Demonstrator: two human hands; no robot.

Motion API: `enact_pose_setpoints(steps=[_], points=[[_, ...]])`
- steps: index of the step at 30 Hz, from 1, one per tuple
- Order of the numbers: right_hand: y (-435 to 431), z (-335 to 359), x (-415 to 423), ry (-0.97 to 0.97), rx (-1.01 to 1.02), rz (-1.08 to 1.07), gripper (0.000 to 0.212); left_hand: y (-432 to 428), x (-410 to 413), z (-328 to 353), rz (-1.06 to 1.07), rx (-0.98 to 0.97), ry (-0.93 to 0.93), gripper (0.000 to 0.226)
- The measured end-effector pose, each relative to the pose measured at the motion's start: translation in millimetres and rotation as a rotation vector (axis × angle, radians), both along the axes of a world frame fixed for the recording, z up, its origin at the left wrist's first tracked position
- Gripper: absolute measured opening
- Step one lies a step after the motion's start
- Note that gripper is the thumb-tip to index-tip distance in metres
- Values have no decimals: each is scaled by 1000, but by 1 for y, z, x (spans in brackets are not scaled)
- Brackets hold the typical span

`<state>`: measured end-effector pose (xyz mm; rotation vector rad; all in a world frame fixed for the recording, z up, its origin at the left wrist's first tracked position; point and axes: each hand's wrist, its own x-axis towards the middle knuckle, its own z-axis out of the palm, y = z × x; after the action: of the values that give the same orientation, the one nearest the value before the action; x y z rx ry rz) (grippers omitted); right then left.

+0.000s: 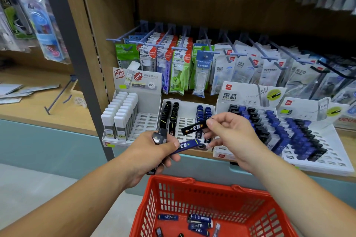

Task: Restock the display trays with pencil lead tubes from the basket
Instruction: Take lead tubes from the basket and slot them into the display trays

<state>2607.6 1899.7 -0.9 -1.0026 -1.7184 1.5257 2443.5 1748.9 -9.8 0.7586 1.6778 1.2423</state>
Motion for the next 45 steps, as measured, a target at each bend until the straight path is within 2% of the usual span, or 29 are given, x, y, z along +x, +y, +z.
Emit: enact_pose_setpoints(steps=[6, 17, 23, 29, 36, 45], points=[[5, 1, 5, -154, 274, -69, 9, 1, -4, -4, 72, -78, 38, 10], [-3, -6, -19, -180, 385, -28, 16, -8, -21, -8, 80, -163, 80, 14], [5, 10, -37, -166, 500, -80, 13, -7, -32, -10, 167, -18, -26, 20], [36, 18, -78, -401, 650, -36, 19, 7, -35, -11, 272, 59, -110, 14], [55, 4, -94, -516, 689, 28, 22, 11, -39, -14, 257, 96, -96, 13], [63, 1, -93, -560, 723, 69, 8, 15, -38, -17, 271, 119, -123, 13]])
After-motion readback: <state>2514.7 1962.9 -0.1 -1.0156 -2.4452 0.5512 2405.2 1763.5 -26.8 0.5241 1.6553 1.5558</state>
